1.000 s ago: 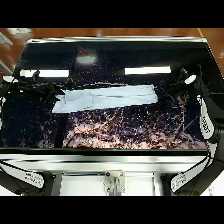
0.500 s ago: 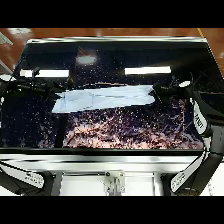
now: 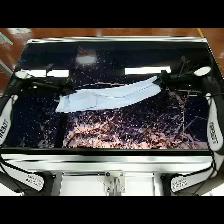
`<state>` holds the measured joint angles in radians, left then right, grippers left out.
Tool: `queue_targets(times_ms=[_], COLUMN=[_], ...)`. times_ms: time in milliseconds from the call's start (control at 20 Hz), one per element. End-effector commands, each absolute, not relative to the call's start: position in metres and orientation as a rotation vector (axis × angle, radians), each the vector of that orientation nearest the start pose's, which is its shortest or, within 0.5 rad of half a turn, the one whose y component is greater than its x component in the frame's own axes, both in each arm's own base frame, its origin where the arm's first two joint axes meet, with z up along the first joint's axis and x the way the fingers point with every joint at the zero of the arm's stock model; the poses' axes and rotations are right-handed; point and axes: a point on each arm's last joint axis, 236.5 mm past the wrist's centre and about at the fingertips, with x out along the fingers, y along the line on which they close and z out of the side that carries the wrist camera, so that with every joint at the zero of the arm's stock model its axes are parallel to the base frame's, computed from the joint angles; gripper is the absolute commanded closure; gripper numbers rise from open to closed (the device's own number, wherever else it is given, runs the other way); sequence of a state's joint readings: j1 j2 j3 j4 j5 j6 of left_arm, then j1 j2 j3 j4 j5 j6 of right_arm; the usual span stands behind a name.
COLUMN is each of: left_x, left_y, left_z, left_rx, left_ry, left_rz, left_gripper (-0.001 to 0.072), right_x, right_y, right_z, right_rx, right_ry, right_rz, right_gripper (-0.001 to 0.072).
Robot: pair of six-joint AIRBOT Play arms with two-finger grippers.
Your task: Fold the shirts.
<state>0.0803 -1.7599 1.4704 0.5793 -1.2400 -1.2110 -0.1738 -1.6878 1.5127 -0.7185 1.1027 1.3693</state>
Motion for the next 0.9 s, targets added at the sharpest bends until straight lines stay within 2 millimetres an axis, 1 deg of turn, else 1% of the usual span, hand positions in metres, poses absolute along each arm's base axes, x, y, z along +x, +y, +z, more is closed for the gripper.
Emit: queue_targets(times_ms=[0,50,150,300,450,600,650,850], left_x=[0.475,0.467,0.446,0.419,0.402,0.390,0.386,0.373], left_y=[-0.221,-0.244,-0.284,-0.331,-0.376,-0.413,-0.426,-0.476], left_z=[0.003,0.003,0.003,-0.001,-0.006,-0.020,-0.025,-0.042], left_rx=[-0.643,-0.615,-0.559,-0.506,-0.485,-0.459,-0.493,-0.768], left_ry=[1.188,1.194,1.216,1.235,1.224,1.196,1.200,1.271], left_rz=[-0.701,-0.733,-0.805,-0.870,-0.883,-0.890,-0.889,-0.905], left_gripper=[0.0673,0.0673,0.0673,0.0673,0.0673,0.0673,0.0673,0.0673], right_x=[0.471,0.460,0.441,0.420,0.400,0.390,0.386,0.368], right_y=[0.077,0.077,0.081,0.086,0.090,0.092,0.093,0.100], right_z=[0.090,0.103,0.132,0.170,0.195,0.212,0.214,0.211], right_rx=[0.623,0.600,0.572,0.562,0.542,0.524,0.524,0.521], right_ry=[1.096,1.094,1.076,1.024,0.993,0.956,0.958,1.024], right_rz=[0.405,0.404,0.415,0.422,0.438,0.446,0.448,0.487], right_gripper=[0.0649,0.0649,0.0649,0.0648,0.0649,0.0649,0.0649,0.0649])
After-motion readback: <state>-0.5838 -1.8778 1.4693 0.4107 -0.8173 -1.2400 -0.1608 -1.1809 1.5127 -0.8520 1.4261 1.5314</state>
